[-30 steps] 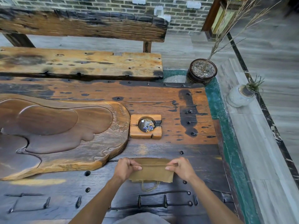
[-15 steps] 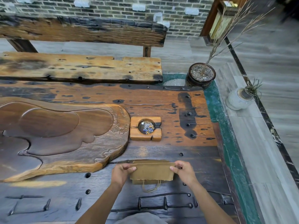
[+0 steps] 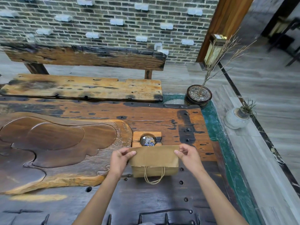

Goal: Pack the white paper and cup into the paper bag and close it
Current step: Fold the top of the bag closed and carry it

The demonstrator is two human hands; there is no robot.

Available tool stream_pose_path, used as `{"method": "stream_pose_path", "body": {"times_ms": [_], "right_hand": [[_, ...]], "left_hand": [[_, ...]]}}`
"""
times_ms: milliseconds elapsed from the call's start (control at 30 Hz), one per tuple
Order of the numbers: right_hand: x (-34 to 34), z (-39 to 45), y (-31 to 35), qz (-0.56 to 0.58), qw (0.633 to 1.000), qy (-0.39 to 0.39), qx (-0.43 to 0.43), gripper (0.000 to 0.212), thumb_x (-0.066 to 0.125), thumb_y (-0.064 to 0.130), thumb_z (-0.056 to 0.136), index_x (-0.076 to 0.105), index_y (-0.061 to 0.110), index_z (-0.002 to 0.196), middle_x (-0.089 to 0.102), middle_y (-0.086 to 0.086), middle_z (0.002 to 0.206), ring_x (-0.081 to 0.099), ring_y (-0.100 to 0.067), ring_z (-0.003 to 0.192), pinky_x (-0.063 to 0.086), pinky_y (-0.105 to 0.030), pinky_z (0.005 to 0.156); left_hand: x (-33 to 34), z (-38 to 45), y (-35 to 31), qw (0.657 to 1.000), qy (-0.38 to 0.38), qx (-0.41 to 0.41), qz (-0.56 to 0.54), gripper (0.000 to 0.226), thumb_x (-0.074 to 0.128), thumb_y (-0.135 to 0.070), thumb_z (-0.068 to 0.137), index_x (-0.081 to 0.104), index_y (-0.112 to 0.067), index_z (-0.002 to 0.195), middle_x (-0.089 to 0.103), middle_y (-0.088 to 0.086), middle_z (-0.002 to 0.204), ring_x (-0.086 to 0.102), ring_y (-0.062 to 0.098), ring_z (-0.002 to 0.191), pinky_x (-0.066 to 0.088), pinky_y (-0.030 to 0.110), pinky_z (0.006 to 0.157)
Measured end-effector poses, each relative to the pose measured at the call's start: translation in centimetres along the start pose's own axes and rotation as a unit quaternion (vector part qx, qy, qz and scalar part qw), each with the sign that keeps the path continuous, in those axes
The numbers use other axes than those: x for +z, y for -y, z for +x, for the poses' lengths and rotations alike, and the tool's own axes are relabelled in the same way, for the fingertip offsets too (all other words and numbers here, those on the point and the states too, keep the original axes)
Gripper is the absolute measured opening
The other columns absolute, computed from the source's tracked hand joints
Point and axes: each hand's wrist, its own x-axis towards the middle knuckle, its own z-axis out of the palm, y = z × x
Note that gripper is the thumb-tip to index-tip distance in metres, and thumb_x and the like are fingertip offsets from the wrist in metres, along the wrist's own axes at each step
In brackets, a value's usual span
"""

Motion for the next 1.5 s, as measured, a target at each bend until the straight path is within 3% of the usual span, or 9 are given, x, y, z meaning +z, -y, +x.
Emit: {"method": "stream_pose_path", "body": {"times_ms": [167, 300, 533, 700, 867, 1000, 1133, 1300, 1500], "right_hand": [[-2.2, 0.1, 5.1, 0.049, 0.997, -0.039, -0.044, 0.027, 0.07, 0.012, 0.087, 0.062, 0.025, 0.066, 0.053, 0.009, 0.067, 0.047, -0.008, 0.061, 0.038, -0.025, 0.062], [-3.8, -0.8, 9.6, 0.068, 0.989, -0.07, -0.11, 0.032, 0.071, 0.007, 0.087, 0.058, 0.023, 0.063, 0.054, 0.006, 0.068, 0.049, -0.01, 0.065, 0.039, -0.026, 0.064], [-6.5, -1.8, 16.5, 0.132, 0.97, -0.117, -0.167, 0.014, 0.074, 0.006, 0.085, 0.071, 0.013, 0.097, 0.062, 0.008, 0.073, 0.059, -0.009, 0.073, 0.047, -0.022, 0.075], [-8.5, -2.7, 19.3, 0.123, 0.96, -0.125, -0.217, 0.007, 0.076, 0.011, 0.083, 0.069, 0.009, 0.082, 0.06, 0.006, 0.072, 0.058, -0.011, 0.073, 0.051, -0.037, 0.081], [-10.1, -4.1, 21.5, 0.128, 0.948, -0.131, -0.259, 0.008, 0.075, 0.009, 0.084, 0.072, 0.016, 0.083, 0.063, -0.001, 0.076, 0.06, -0.015, 0.075, 0.052, -0.035, 0.076], [-11.0, -4.8, 22.9, 0.122, 0.947, -0.127, -0.268, 0.006, 0.073, 0.01, 0.086, 0.071, 0.016, 0.085, 0.065, -0.009, 0.078, 0.061, -0.015, 0.075, 0.052, -0.031, 0.074], [-11.4, -5.6, 24.4, 0.122, 0.94, -0.121, -0.296, 0.023, 0.071, 0.006, 0.087, 0.068, 0.027, 0.078, 0.061, 0.002, 0.074, 0.059, -0.009, 0.071, 0.05, -0.015, 0.066], [-11.3, -6.8, 25.8, 0.123, 0.936, -0.087, -0.317, 0.028, 0.069, 0.005, 0.088, 0.067, 0.03, 0.077, 0.059, 0.006, 0.07, 0.059, 0.004, 0.063, 0.051, -0.012, 0.063], [-9.5, -7.6, 27.8, 0.119, 0.936, -0.035, -0.33, 0.007, 0.072, 0.011, 0.087, 0.071, 0.017, 0.089, 0.068, -0.015, 0.083, 0.064, -0.034, 0.08, 0.056, -0.045, 0.08]], "left_hand": [[-0.7, -0.3, -5.5, 0.994, 0.002, 0.11, 0.008, 0.047, 0.067, 0.0, 0.086, 0.035, -0.018, 0.058, 0.034, -0.013, 0.05, 0.031, 0.002, 0.048, 0.03, 0.025, 0.055], [-2.2, 0.0, -9.4, 0.988, -0.015, 0.152, -0.014, 0.026, 0.07, -0.005, 0.086, 0.056, -0.008, 0.066, 0.052, 0.004, 0.056, 0.05, 0.017, 0.062, 0.041, 0.039, 0.068], [-3.9, -0.7, -16.1, 0.969, -0.027, 0.246, -0.01, 0.006, 0.072, -0.004, 0.083, 0.068, -0.005, 0.08, 0.064, -0.016, 0.068, 0.058, -0.001, 0.07, 0.046, 0.009, 0.064], [-5.0, -2.0, -19.9, 0.952, -0.042, 0.301, -0.028, 0.036, 0.078, -0.02, 0.077, 0.07, 0.008, 0.099, 0.074, 0.016, 0.099, 0.059, 0.014, 0.086, 0.053, 0.032, 0.079], [-5.0, -3.0, -22.6, 0.942, -0.036, 0.331, -0.041, 0.055, 0.078, -0.02, 0.076, 0.059, 0.019, 0.111, 0.075, 0.015, 0.102, 0.071, 0.009, 0.087, 0.059, 0.032, 0.079], [-5.1, -4.3, -24.0, 0.938, -0.033, 0.34, -0.064, 0.066, 0.079, -0.034, 0.066, 0.066, 0.006, 0.117, 0.072, 0.02, 0.115, 0.069, 0.029, 0.108, 0.055, 0.046, 0.096], [-5.2, -5.4, -24.7, 0.936, -0.047, 0.345, -0.052, 0.007, 0.072, -0.005, 0.083, 0.073, -0.003, 0.089, 0.078, -0.004, 0.082, 0.072, 0.01, 0.082, 0.059, 0.024, 0.073], [-6.0, -7.6, -25.0, 0.927, -0.076, 0.361, -0.063, 0.016, 0.065, 0.003, 0.087, 0.074, -0.01, 0.089, 0.078, -0.006, 0.078, 0.07, 0.004, 0.073, 0.055, 0.016, 0.064], [-9.3, -10.8, -24.1, 0.917, -0.132, 0.369, -0.072, 0.013, 0.069, -0.004, 0.087, 0.067, 0.009, 0.089, 0.075, 0.011, 0.084, 0.065, 0.014, 0.08, 0.055, 0.034, 0.073]]}}
